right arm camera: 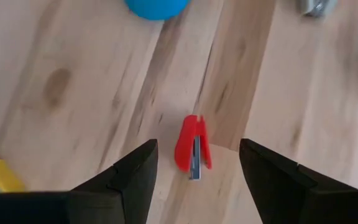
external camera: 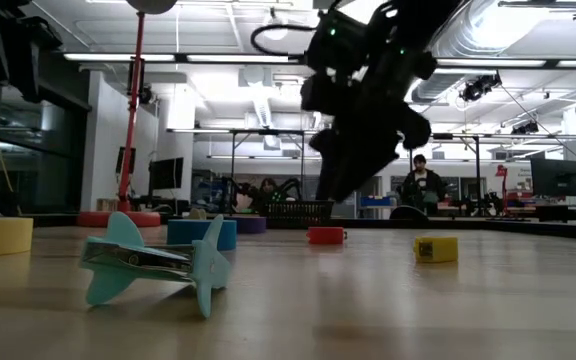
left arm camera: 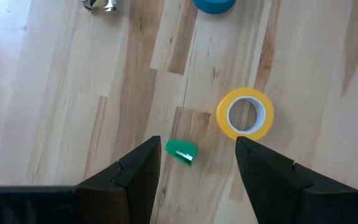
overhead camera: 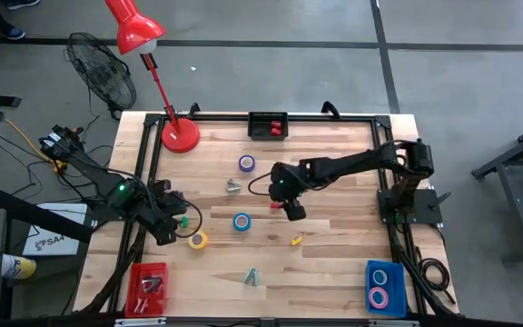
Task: Pick and place Stapler, Stapler remover, tape
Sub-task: Put the red stapler into the black basket
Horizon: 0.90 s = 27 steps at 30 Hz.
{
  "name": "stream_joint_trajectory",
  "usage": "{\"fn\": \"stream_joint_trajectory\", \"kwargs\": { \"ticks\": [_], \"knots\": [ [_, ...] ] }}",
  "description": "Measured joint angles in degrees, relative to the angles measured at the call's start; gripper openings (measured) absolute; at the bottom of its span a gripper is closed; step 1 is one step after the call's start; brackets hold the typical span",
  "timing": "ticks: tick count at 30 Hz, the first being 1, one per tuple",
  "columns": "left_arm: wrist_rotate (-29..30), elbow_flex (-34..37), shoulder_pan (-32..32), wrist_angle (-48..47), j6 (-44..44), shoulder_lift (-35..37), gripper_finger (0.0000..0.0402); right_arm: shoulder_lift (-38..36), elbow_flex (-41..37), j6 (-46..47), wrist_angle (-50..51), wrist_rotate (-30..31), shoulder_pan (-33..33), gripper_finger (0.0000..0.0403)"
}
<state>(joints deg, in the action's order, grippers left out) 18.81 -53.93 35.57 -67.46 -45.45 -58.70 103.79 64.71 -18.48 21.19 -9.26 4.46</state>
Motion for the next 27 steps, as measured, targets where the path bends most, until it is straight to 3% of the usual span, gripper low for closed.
{"fn": "stream_joint_trajectory", "kwargs": {
  "ticks": [17,27],
  "knots": [
    [0.2,0.0,0.0,-0.1,0.0,0.0,0.0205,6.8,0.3,0.4,0.4,1.8,-0.5,0.0208],
    [0.1,0.0,0.0,-0.2,0.0,0.0,0.0205,6.9,0.2,0.0,0.8,2.3,-0.5,0.0134]
  ]
}}
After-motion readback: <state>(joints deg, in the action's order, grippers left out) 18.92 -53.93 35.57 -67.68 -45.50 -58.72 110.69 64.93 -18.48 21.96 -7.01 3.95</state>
